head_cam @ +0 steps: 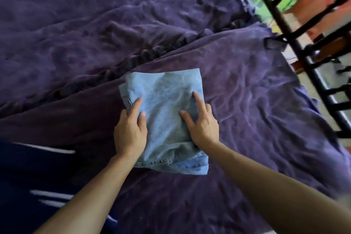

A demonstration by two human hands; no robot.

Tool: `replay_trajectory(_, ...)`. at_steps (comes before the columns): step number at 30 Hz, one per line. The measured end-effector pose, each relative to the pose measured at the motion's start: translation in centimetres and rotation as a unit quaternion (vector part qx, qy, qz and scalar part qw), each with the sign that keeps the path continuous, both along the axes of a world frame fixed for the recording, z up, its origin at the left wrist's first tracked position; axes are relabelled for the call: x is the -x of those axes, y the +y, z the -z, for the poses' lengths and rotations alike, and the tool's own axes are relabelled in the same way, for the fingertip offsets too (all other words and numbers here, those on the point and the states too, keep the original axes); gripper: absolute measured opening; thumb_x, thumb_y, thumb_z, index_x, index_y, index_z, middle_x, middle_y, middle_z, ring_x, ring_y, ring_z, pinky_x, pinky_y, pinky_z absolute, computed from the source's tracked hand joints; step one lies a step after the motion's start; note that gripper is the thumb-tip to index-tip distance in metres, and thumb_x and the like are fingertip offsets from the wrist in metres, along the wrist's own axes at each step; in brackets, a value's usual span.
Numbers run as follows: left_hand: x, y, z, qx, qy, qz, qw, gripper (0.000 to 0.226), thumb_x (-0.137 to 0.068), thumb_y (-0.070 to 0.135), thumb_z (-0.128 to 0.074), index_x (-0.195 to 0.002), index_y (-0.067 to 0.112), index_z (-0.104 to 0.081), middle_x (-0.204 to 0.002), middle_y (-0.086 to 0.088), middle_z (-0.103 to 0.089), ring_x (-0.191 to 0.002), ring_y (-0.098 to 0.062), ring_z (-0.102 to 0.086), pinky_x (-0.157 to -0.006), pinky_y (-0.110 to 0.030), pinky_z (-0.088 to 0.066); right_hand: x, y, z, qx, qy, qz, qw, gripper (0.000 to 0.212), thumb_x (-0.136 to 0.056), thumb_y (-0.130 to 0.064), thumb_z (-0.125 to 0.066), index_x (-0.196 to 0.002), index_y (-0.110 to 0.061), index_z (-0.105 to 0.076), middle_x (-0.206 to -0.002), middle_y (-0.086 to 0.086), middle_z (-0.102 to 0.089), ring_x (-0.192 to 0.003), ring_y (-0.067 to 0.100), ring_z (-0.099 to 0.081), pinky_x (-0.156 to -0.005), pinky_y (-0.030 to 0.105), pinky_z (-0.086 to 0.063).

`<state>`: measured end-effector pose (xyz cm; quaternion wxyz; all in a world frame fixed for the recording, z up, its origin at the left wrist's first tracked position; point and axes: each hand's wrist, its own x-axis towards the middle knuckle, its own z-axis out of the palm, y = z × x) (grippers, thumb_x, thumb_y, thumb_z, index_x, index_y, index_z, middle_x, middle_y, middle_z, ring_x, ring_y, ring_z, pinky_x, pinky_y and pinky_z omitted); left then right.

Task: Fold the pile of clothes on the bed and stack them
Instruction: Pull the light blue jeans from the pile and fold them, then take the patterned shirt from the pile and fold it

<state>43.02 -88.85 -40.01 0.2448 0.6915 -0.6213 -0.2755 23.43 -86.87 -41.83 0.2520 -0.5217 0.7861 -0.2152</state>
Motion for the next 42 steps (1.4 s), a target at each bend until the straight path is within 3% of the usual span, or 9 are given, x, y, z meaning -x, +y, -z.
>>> replay_trajectory(12,30.8,2.4,-0.5,-0.011,0.082,0.042,0.996,0.046,-0.094,0.022,-0.056,-0.139,0.021,-0.048,-0.123,-0.014,-0.056,-0.107,-0.032,-0.058,-0.088,-0.037,-0.045,32.7,0.7,-1.8,0.005,0.138,-0.016,0.99,0.062,-0.087,-0.064,-0.049,-0.141,-0.049,-0.024,-0.123,-0.003,-0.05,-0.101,0.026,-0.059,-0.077,0.038,-0.048)
replay_trajectory(18,40.1,3.1,1.1,-0.07,0.096,0.032,0.992,0.058,-0.089,0.019,-0.062,-0.143,0.021,-0.041,-0.114,-0.012,-0.049,-0.101,-0.03,-0.056,-0.083,-0.029,-0.039,41.9,-1.1,-1.3,-0.038,0.17,-0.037,0.984,0.06,-0.09,-0.06,-0.046,-0.143,-0.046,-0.024,-0.132,0.0,-0.045,-0.107,0.033,-0.058,-0.08,0.042,-0.048)
replay_trajectory(22,41.3,3.4,4.0,-0.13,0.049,0.063,0.988,0.069,-0.09,0.022,-0.06,-0.15,0.026,-0.025,-0.125,-0.011,-0.04,-0.106,-0.031,-0.055,-0.088,-0.037,-0.046,42.7,-1.4,2.1,-0.08,0.19,-0.082,0.975,0.064,-0.094,-0.055,-0.043,-0.15,-0.04,-0.014,-0.15,0.007,-0.028,-0.131,0.032,-0.037,-0.09,0.046,-0.046)
replay_trajectory(26,41.5,4.0,5.4,-0.169,-0.012,0.1,0.98,0.069,-0.095,0.033,-0.052,-0.151,0.035,-0.012,-0.129,-0.013,-0.037,-0.1,-0.035,-0.057,-0.084,-0.044,-0.049,42.7,-0.3,4.3,-0.131,0.158,-0.076,0.976,0.062,-0.096,-0.056,-0.032,-0.149,-0.045,0.0,-0.157,0.008,-0.013,-0.136,0.033,-0.03,-0.09,0.05,-0.045)
replay_trajectory(30,39.9,4.8,3.9,-0.166,-0.054,0.133,0.976,0.065,-0.095,0.029,-0.053,-0.15,0.032,-0.02,-0.118,-0.01,-0.042,-0.093,-0.034,-0.058,-0.076,-0.042,-0.048,41.9,-0.5,2.7,-0.139,0.213,-0.091,0.963,0.061,-0.097,-0.051,-0.034,-0.151,-0.036,-0.009,-0.157,0.012,-0.015,-0.137,0.035,-0.028,-0.101,0.051,-0.036)
replay_trajectory(33,37.1,6.1,1.2,-0.175,-0.081,0.14,0.971,0.053,-0.093,0.025,-0.055,-0.142,0.026,-0.037,-0.12,-0.006,-0.046,-0.101,-0.03,-0.058,-0.079,-0.039,-0.045,40.1,-0.1,0.1,-0.127,0.25,-0.11,0.954,0.058,-0.096,-0.046,-0.042,-0.148,-0.029,-0.023,-0.159,0.013,-0.013,-0.143,0.032,-0.017,-0.107,0.051,-0.026)
replay_trajectory(36,32.6,8.3,-2.0,-0.186,-0.091,0.095,0.974,0.035,-0.093,0.025,-0.053,-0.127,0.019,-0.054,-0.119,-0.005,-0.051,-0.108,-0.028,-0.056,-0.085,-0.037,-0.043,35.9,1.2,-2.8,-0.092,0.222,-0.179,0.954,0.047,-0.094,-0.038,-0.049,-0.138,-0.021,-0.044,-0.148,0.012,-0.037,-0.134,0.032,-0.035,-0.101,0.045,-0.033)
replay_trajectory(38,28.9,10.4,-4.2,-0.186,-0.09,0.059,0.977,0.03,-0.094,0.026,-0.052,-0.122,0.018,-0.056,-0.118,-0.004,-0.054,-0.109,-0.027,-0.055,-0.086,-0.035,-0.043,31.9,2.5,-4.8,-0.085,0.184,-0.226,0.953,0.034,-0.094,-0.035,-0.049,-0.122,-0.018,-0.058,-0.125,0.011,-0.058,-0.116,0.032,-0.052,-0.091,0.041,-0.042)
replay_trajectory(42,20.5,16.3,-7.9,-0.185,-0.105,-0.009,0.977,0.025,-0.093,0.025,-0.053,-0.116,0.017,-0.059,-0.114,-0.003,-0.058,-0.106,-0.025,-0.057,-0.085,-0.034,-0.046,23.2,6.6,-7.7,-0.076,0.167,-0.332,0.925,0.026,-0.094,-0.039,-0.047,-0.1,-0.02,-0.063,-0.104,0.007,-0.068,-0.095,0.034,-0.064,-0.075,0.038,-0.047)
